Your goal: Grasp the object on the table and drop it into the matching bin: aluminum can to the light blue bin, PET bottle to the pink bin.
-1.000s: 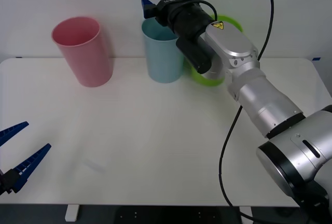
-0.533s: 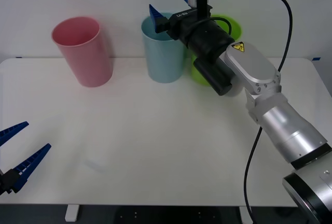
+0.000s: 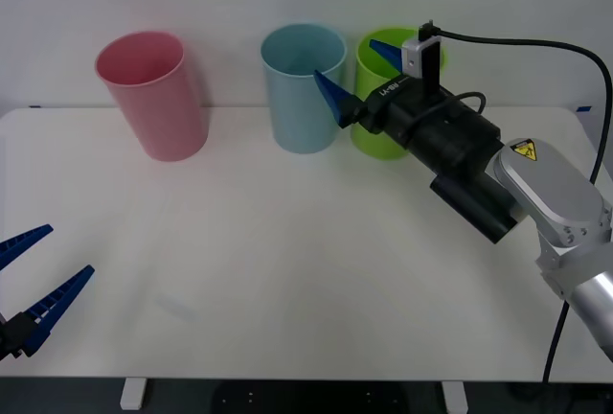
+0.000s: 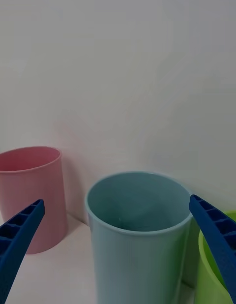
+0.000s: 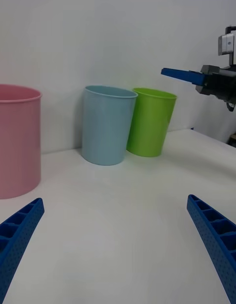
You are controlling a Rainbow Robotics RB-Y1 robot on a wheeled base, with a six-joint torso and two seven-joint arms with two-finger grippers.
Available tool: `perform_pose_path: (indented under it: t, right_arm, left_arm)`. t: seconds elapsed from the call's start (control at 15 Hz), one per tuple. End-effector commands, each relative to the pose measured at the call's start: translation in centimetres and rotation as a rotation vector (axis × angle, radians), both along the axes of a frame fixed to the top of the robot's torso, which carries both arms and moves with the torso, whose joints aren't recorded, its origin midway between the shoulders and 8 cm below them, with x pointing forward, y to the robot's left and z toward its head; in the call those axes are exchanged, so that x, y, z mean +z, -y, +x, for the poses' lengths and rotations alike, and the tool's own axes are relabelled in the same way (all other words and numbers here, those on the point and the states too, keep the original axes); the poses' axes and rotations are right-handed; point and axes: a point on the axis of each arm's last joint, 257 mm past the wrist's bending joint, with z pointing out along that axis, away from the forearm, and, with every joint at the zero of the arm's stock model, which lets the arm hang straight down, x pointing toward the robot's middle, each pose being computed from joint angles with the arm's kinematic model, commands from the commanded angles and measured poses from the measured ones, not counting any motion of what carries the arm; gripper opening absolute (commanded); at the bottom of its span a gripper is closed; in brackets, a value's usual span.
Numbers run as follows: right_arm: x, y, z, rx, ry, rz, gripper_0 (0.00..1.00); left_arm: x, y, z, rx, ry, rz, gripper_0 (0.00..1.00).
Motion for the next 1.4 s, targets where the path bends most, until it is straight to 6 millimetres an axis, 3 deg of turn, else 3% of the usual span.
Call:
perform_pose_path:
  t: [0.07,0.73,1.4]
  right_arm:
    - [-1.9,2.0,-2.4,0.037,-0.007,-0.039,1.0]
    - [-8.5,11.5,-10.5,0.123,0.02,-0.208,1.0]
    - [-11.7,20.8,-19.6,0.187,-0.063,-0.26,1.0]
  left_arm:
    - [0.0,0.0,0.0,0.0,0.0,0.0,1.0]
    - [0.0,0.0,0.0,0.0,0.0,0.0,1.0]
    - [0.0,0.0,0.0,0.0,0.0,0.0,1.0]
